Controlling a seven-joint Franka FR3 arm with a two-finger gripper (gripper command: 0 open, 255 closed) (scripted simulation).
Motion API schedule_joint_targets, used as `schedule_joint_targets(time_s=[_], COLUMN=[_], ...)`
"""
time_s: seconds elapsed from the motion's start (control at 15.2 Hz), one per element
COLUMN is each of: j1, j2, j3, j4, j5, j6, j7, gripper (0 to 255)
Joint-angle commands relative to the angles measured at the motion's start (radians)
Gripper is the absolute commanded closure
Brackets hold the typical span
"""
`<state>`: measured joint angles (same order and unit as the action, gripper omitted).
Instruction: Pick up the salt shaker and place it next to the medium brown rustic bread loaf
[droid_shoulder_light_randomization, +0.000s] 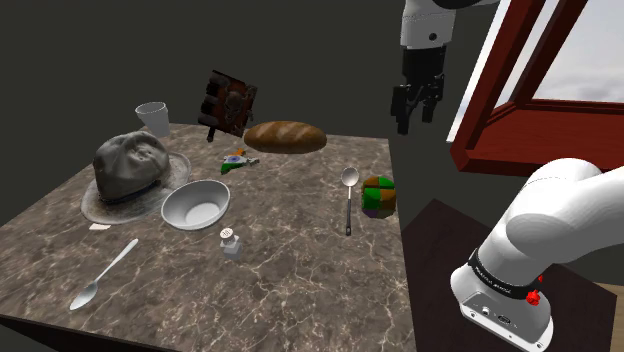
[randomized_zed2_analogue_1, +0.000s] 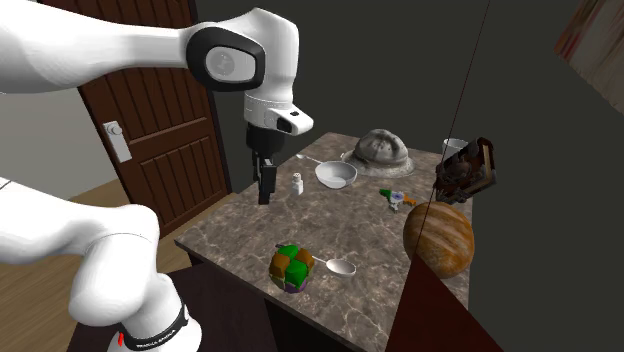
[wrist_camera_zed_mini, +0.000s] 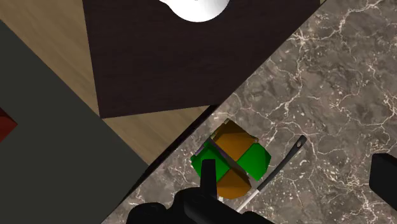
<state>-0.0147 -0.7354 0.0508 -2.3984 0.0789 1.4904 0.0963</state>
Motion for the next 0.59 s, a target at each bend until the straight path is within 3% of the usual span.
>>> schedule_joint_targets(time_s=[0.0, 0.53], j1=[0.0, 0.048], j2=[0.0, 0.19], j3=[0.0, 0.119], j4=[0.0, 0.011], j5=[0.0, 0.12], j6=[0.0, 0.178], j7=[0.0, 0.135], gripper=[0, 0])
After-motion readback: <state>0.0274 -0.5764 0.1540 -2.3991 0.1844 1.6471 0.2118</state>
